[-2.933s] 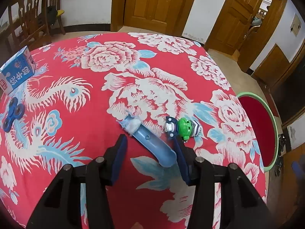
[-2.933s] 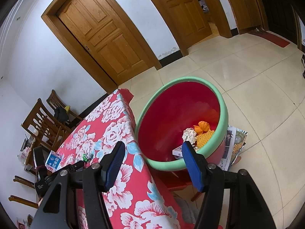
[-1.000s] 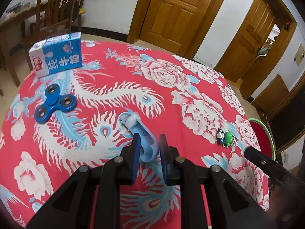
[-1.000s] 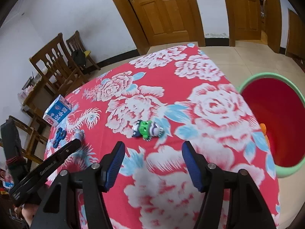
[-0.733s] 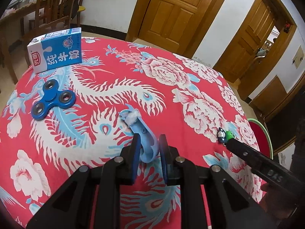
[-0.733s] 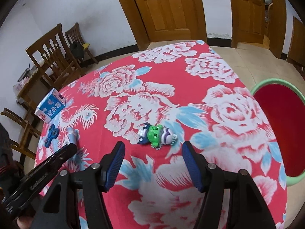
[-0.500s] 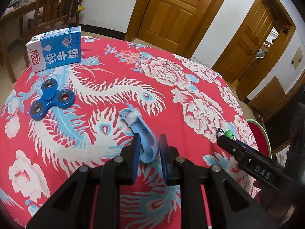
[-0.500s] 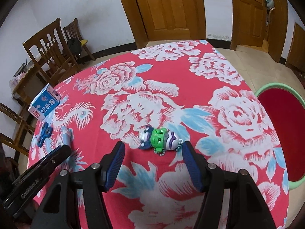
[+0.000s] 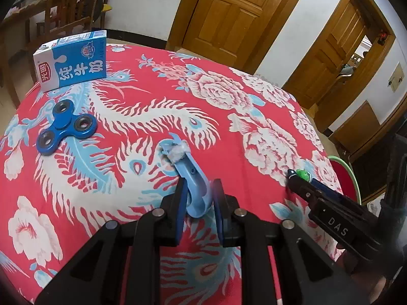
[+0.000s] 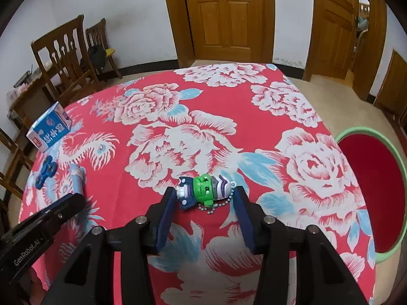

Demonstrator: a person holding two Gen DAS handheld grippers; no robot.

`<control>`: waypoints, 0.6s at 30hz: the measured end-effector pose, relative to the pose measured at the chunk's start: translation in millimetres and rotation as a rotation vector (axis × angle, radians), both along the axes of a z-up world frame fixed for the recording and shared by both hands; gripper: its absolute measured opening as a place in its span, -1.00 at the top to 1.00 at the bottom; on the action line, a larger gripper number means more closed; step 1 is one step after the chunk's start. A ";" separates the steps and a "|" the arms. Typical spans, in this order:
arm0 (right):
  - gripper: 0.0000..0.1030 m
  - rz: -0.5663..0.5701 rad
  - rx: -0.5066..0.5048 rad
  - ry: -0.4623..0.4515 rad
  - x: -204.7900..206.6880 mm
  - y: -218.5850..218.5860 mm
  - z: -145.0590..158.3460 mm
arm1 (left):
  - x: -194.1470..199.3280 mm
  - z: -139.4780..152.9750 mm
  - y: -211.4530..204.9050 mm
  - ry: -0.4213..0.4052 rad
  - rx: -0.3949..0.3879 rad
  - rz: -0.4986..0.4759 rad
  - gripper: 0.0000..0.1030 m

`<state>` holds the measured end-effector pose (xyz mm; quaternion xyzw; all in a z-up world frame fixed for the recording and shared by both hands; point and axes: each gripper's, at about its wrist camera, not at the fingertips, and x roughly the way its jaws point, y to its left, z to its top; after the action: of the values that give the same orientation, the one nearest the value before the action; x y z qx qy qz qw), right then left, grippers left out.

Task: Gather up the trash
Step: 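Carry the green toy and blue piece over the red bucket and open both tools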

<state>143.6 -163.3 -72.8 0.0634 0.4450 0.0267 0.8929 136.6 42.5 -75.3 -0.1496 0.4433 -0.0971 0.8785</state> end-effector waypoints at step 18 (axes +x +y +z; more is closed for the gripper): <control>0.05 -0.054 0.174 -0.076 -59.7 -47.3 29.0 | -25.5 31.3 -24.9 -0.037 -0.027 -0.093 0.64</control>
<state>83.9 -210.7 -43.8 0.1517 0.4047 0.0434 0.9007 111.1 17.6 -44.0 -0.1391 0.4321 -0.1466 0.8789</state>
